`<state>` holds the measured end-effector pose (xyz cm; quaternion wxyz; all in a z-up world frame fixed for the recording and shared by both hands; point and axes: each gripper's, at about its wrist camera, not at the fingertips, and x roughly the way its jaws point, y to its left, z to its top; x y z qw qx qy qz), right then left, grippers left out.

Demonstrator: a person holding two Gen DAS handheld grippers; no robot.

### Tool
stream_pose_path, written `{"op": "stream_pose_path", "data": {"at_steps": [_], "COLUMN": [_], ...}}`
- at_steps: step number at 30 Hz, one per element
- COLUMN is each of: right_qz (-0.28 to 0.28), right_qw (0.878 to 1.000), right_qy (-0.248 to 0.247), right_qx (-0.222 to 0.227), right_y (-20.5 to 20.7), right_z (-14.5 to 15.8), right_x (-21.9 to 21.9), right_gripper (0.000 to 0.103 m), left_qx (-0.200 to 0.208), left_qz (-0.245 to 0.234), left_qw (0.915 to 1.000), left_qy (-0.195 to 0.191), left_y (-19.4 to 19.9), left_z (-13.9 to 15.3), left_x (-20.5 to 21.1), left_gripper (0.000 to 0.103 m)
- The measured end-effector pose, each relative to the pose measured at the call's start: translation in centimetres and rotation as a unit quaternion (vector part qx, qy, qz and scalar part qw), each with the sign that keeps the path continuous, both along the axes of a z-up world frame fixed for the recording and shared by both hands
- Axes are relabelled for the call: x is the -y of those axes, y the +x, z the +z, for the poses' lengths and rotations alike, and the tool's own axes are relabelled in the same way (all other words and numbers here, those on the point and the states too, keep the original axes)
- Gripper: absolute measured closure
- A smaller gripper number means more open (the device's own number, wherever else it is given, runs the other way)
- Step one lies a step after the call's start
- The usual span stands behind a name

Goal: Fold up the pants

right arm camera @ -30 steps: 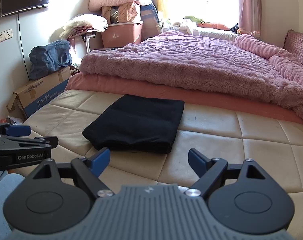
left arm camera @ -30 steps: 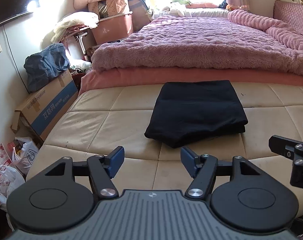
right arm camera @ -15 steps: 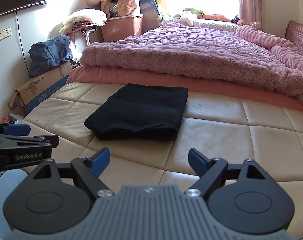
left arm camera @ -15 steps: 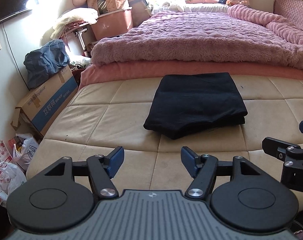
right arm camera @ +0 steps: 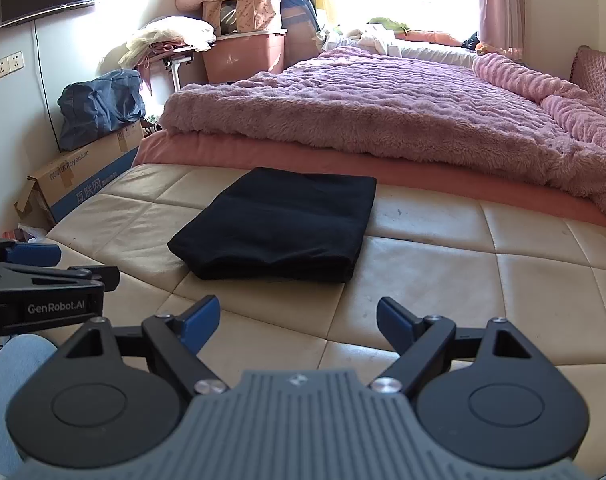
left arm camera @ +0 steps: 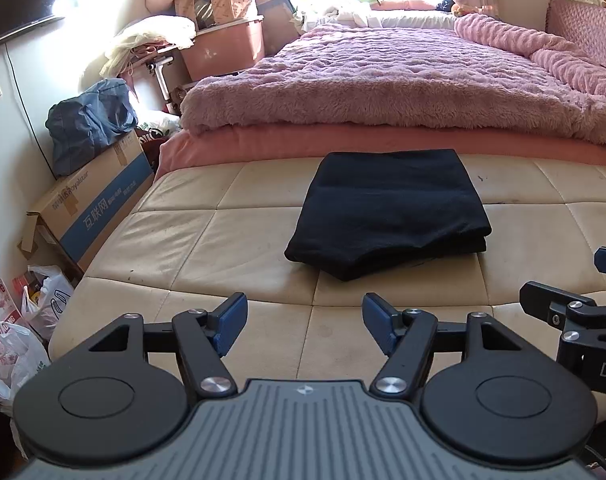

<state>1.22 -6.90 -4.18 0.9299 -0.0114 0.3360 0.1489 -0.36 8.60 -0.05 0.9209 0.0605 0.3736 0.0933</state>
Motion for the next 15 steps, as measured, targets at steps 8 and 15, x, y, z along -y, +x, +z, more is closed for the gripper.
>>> {"op": "stream_pose_path", "data": {"at_steps": [8, 15], "right_qz": [0.002, 0.002], "right_qw": [1.000, 1.000], "right_qy": [-0.002, -0.002], "right_qx": [0.001, 0.000], "right_y": [-0.06, -0.05], "right_z": [-0.04, -0.03], "right_x": [0.02, 0.06], "right_gripper": [0.021, 0.021], "left_qx": [0.002, 0.002], "left_qz": [0.000, 0.000], "left_qw": [1.0000, 1.0000], "left_qy": [-0.002, -0.002], "left_y": [0.05, 0.05], "left_z": [0.10, 0.10], "left_x": [0.10, 0.13], "left_gripper": [0.026, 0.025]}}
